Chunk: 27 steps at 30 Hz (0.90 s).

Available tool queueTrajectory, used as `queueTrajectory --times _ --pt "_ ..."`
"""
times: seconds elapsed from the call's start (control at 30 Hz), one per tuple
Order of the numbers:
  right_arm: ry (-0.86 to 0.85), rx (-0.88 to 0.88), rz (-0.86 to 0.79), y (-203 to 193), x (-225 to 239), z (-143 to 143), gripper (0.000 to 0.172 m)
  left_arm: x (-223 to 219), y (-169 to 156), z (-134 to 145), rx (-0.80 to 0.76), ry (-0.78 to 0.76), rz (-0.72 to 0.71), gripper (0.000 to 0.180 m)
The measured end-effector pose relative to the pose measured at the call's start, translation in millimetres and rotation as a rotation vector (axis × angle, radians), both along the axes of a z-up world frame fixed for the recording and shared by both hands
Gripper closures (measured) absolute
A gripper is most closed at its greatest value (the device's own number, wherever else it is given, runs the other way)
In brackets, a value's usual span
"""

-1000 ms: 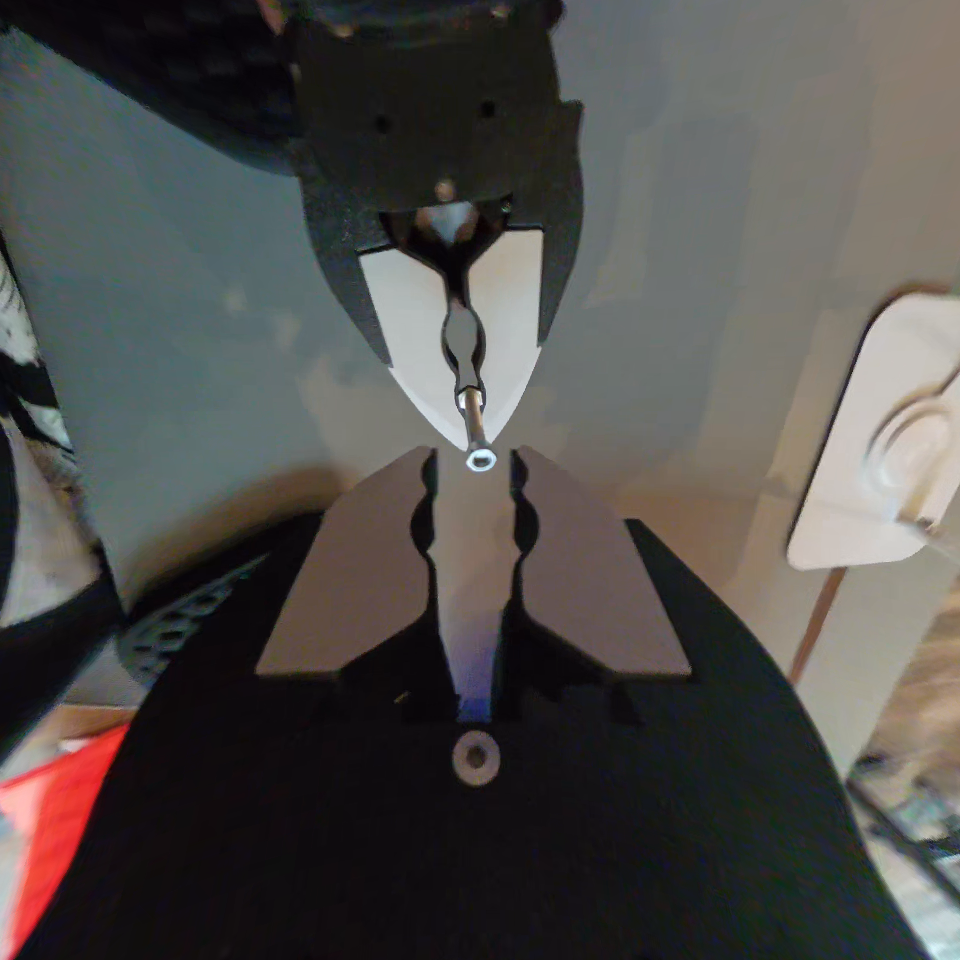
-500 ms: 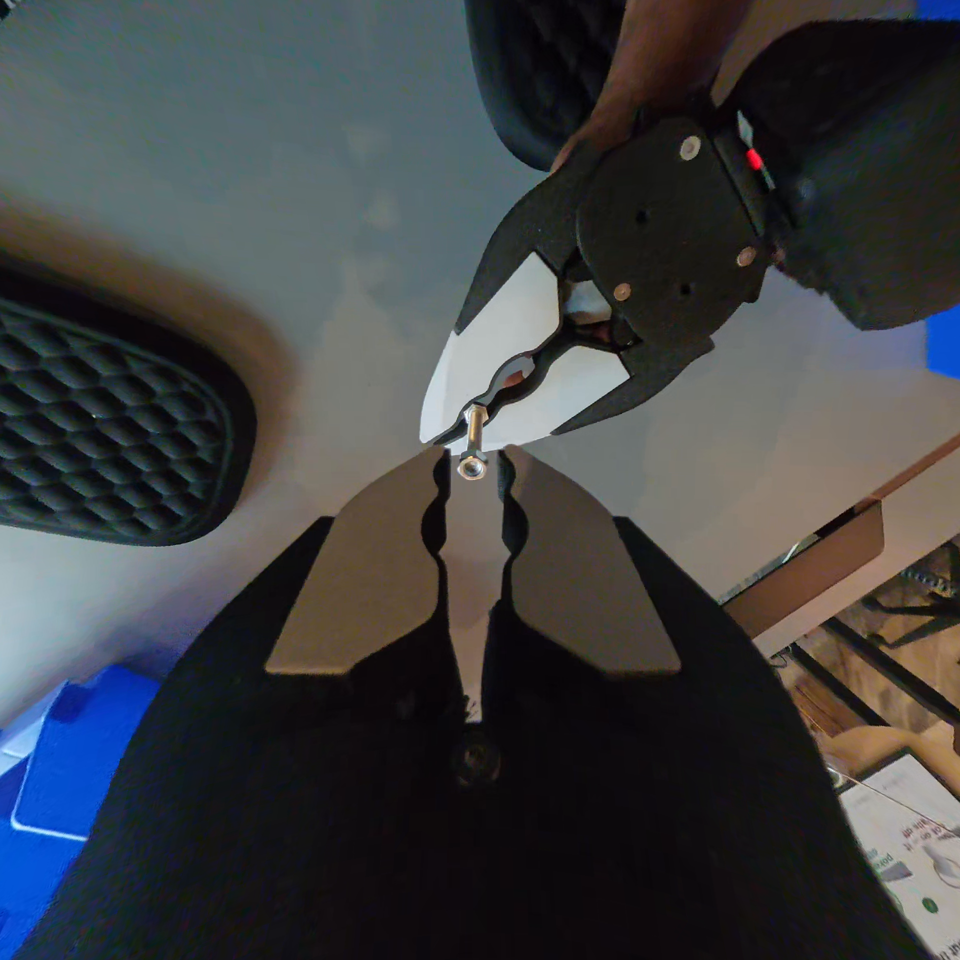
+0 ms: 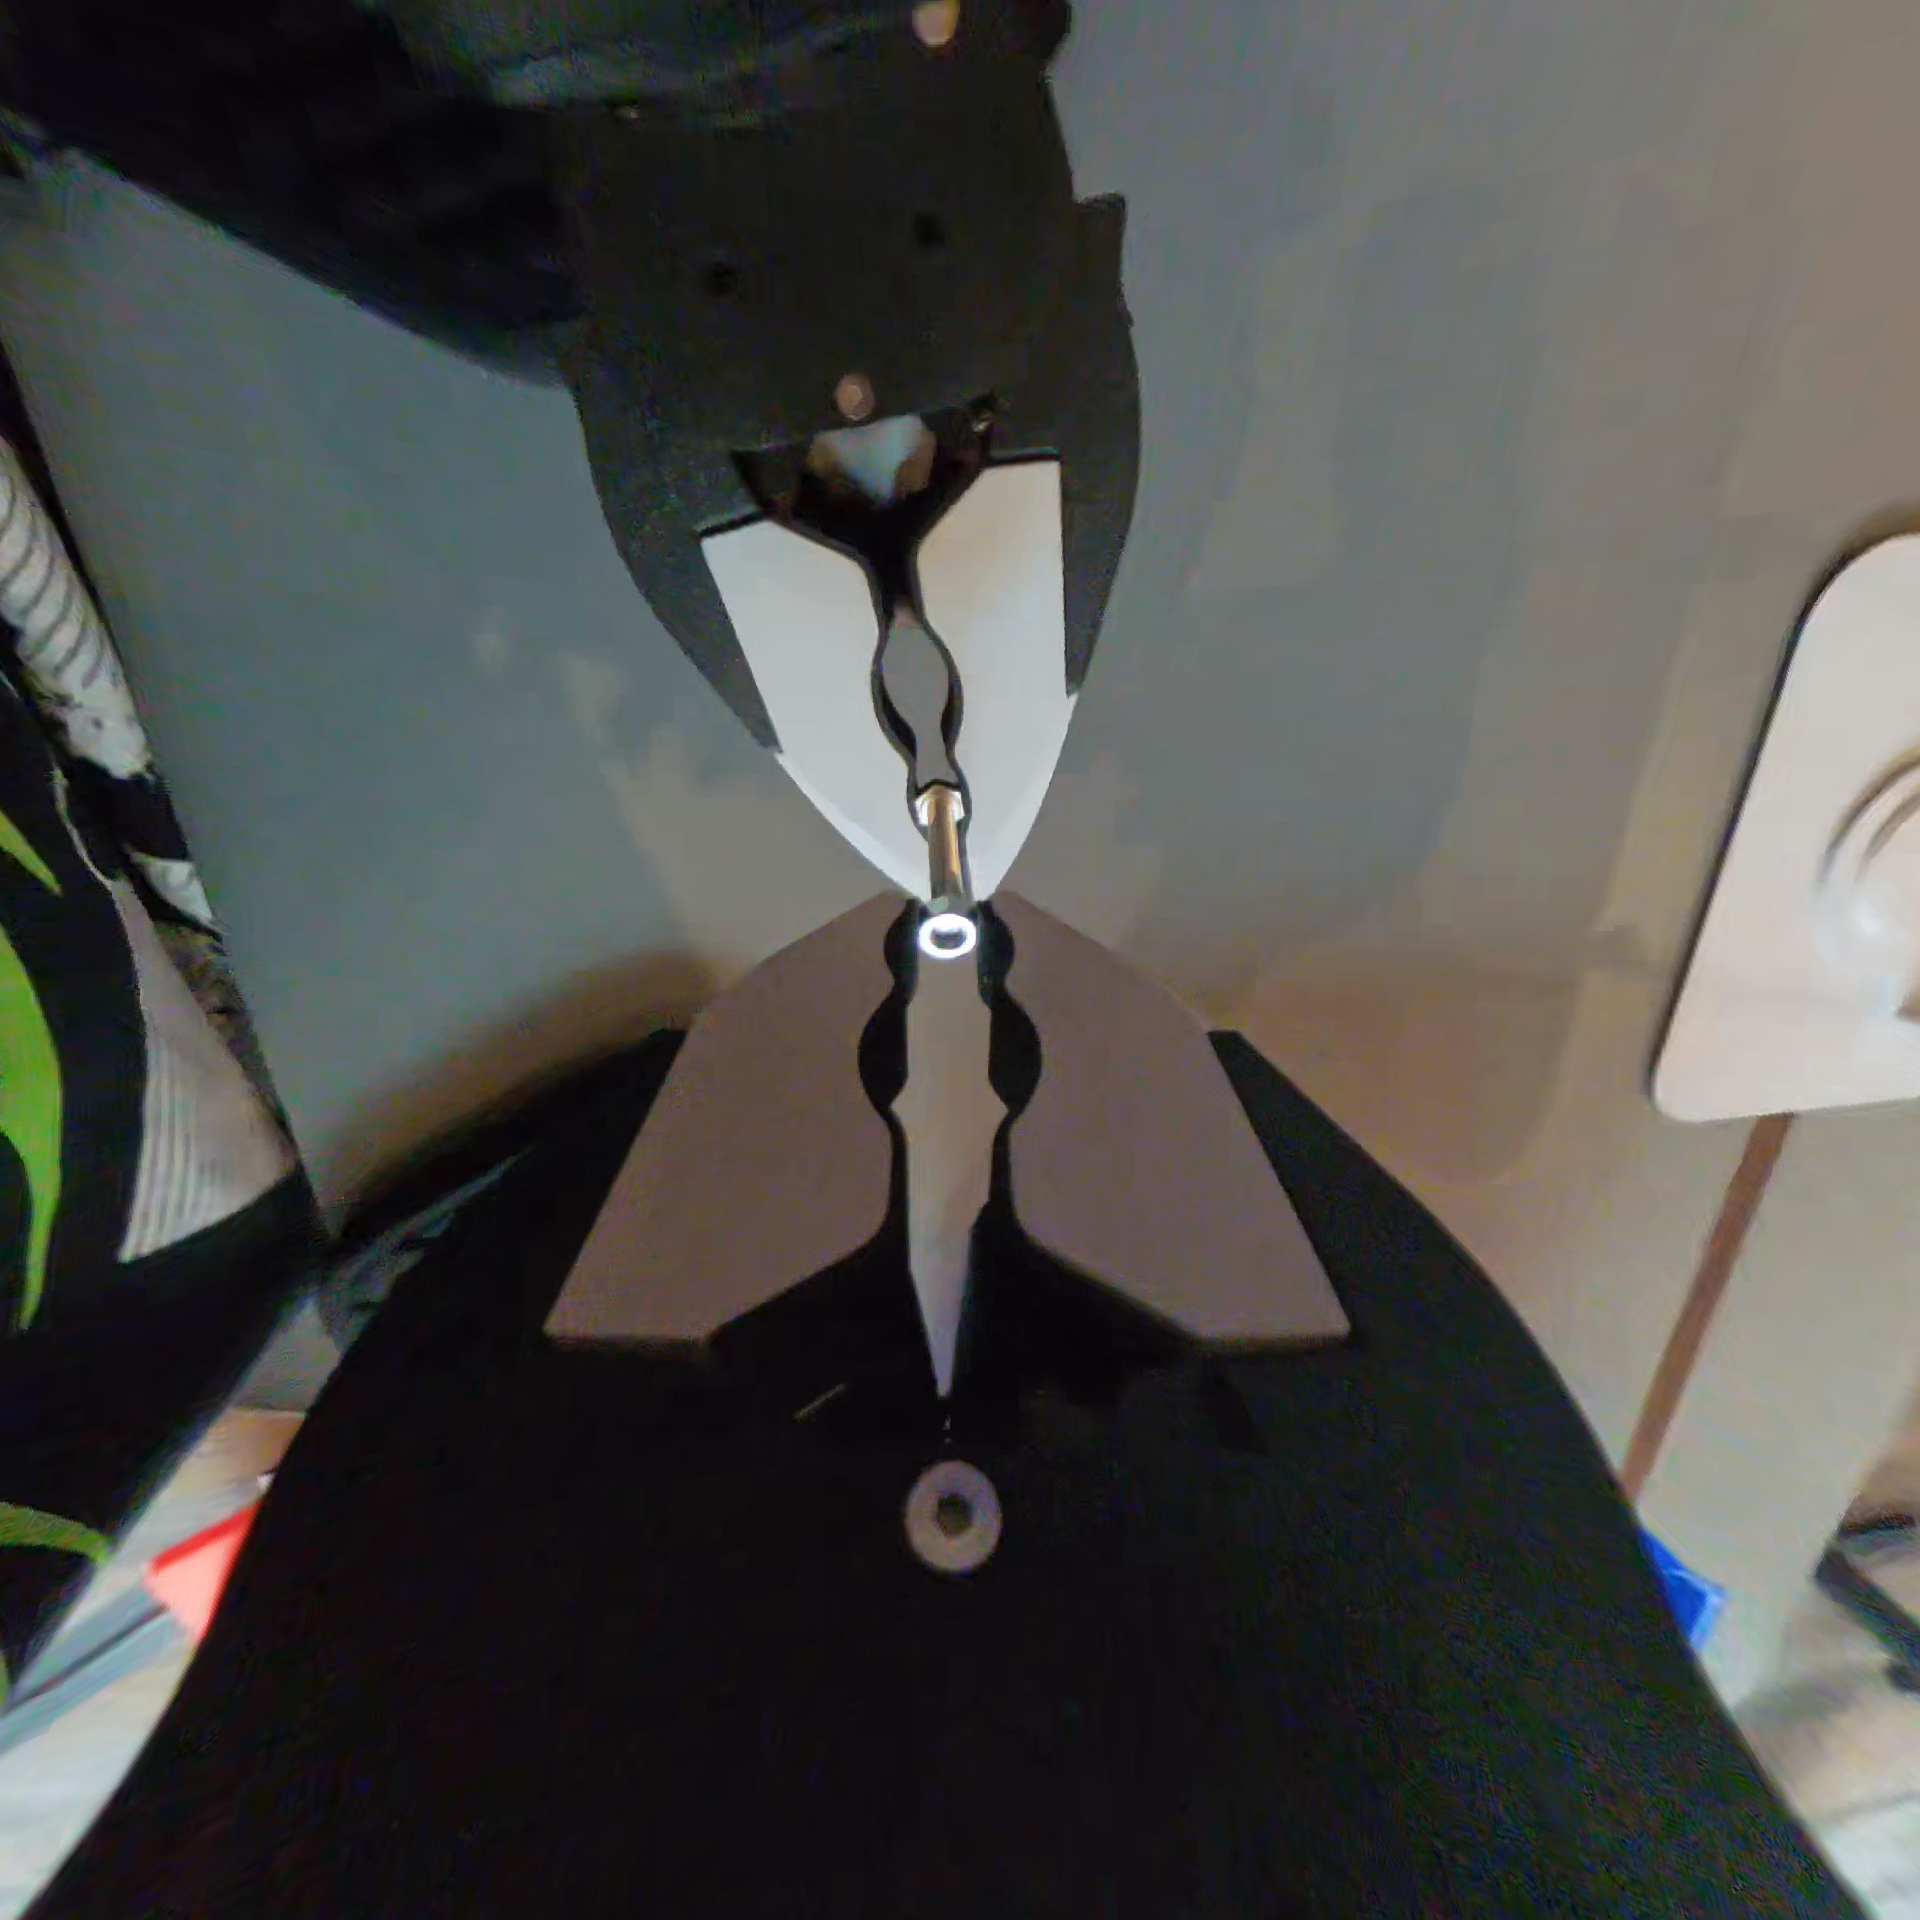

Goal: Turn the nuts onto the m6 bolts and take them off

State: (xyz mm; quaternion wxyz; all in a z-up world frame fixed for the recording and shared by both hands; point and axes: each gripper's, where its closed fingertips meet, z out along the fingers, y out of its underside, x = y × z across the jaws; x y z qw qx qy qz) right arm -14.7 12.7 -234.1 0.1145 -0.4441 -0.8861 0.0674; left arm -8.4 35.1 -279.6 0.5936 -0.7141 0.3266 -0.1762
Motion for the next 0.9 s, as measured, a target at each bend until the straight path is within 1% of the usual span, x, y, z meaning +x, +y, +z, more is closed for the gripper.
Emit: queueTrajectory --times 0.07,0.1,0.13,0.2,0.27,0.3,0.33,0.4,0.57,0.63,0.7,0.8,0.87,0.9 --pt "0.009 0.01 0.007 1 0 0 0.159 1 0 -1 0.001 0.007 -0.005 0.178" --pt "0.023 0.023 0.057 1 -1 1 0.149 1 -1 0 0.001 0.001 -0.008 0.178" --pt "0.04 0.034 0.137 -1 -3 4 0.141 1 -1 0 -0.001 -0.005 -0.011 0.178" --pt "0.08 0.079 0.368 -4 -3 10 0.135 2 -1 1 -0.002 -0.01 -0.019 0.178" --pt "0.091 0.139 0.652 -6 3 14 0.135 2 -2 1 -0.003 -0.011 -0.025 0.178" --pt "0.11 0.165 0.774 -7 5 15 0.139 3 -2 1 -0.004 -0.011 -0.03 0.178" --pt "0.135 0.195 0.863 -7 3 16 0.142 3 -3 1 -0.004 -0.011 -0.034 0.178" --pt "0.139 0.239 0.954 -4 0 14 0.145 4 -3 1 -0.005 -0.011 -0.041 0.178" --pt "0.091 0.297 1.089 -1 -1 6 0.147 3 -4 1 -0.008 -0.022 -0.048 0.178" --pt "0.089 0.308 1.119 -2 0 3 0.152 3 -4 2 -0.009 -0.024 -0.051 0.178" --pt "0.117 0.327 1.13 -4 -4 4 0.161 4 -4 1 -0.008 -0.022 -0.054 0.178" --pt "0.116 0.302 1.073 -4 -5 4 0.161 4 -4 2 -0.006 -0.022 -0.05 0.178" --pt "0.114 0.253 0.96 -5 -7 5 0.161 3 -3 3 -0.001 -0.027 -0.039 0.178" --pt "0.103 0.225 0.875 -5 -8 5 0.161 2 -3 3 0.001 -0.03 -0.033 0.178"
